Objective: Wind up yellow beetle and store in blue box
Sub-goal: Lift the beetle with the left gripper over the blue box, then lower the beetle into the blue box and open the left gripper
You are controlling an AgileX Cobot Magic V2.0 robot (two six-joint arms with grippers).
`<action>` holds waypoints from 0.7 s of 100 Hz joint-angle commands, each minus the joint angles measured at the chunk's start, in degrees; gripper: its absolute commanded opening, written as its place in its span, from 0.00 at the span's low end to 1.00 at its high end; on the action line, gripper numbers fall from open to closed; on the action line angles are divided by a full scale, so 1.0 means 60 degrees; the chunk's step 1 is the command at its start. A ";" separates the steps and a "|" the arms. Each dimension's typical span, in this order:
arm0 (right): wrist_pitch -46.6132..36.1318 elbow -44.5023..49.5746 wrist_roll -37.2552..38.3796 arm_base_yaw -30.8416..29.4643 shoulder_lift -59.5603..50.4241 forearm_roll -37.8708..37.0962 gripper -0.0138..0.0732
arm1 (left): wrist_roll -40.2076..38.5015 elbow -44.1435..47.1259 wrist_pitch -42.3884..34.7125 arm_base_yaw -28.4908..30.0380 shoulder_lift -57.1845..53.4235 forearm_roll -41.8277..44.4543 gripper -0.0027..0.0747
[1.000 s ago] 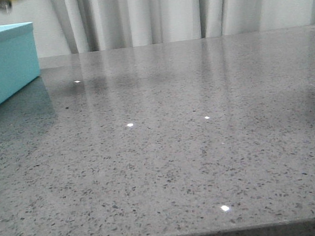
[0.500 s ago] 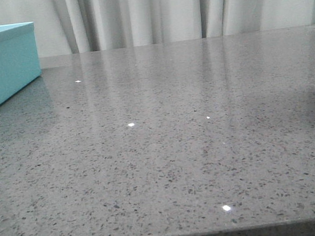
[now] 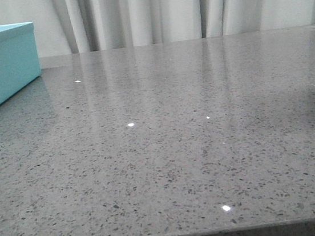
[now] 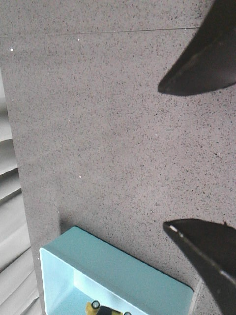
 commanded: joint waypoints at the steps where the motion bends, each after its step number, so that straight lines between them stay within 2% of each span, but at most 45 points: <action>1: -0.0744 -0.0213 -0.0099 0.0005 -0.0170 -0.0154 0.77 | -0.0133 -0.0167 -0.0004 0.0009 -0.0291 -0.0026 0.33; 30: -0.0764 -0.0213 -0.0099 0.0005 -0.0170 -0.0154 0.77 | -0.0133 -0.0127 -0.0205 0.0009 0.0048 -0.0211 0.34; 37: -0.0764 -0.0213 -0.0099 0.0005 -0.0170 -0.0154 0.77 | -0.0133 -0.0127 -0.0225 0.0009 0.0069 -0.0251 0.39; 56: -0.0764 -0.0213 -0.0099 0.0005 -0.0170 -0.0154 0.77 | -0.0133 -0.0127 -0.0261 0.0009 0.0069 -0.0278 0.60; 70: -0.0764 -0.0213 -0.0099 0.0005 -0.0170 -0.0154 0.77 | -0.0133 -0.0127 -0.0261 0.0009 0.0069 -0.0278 0.62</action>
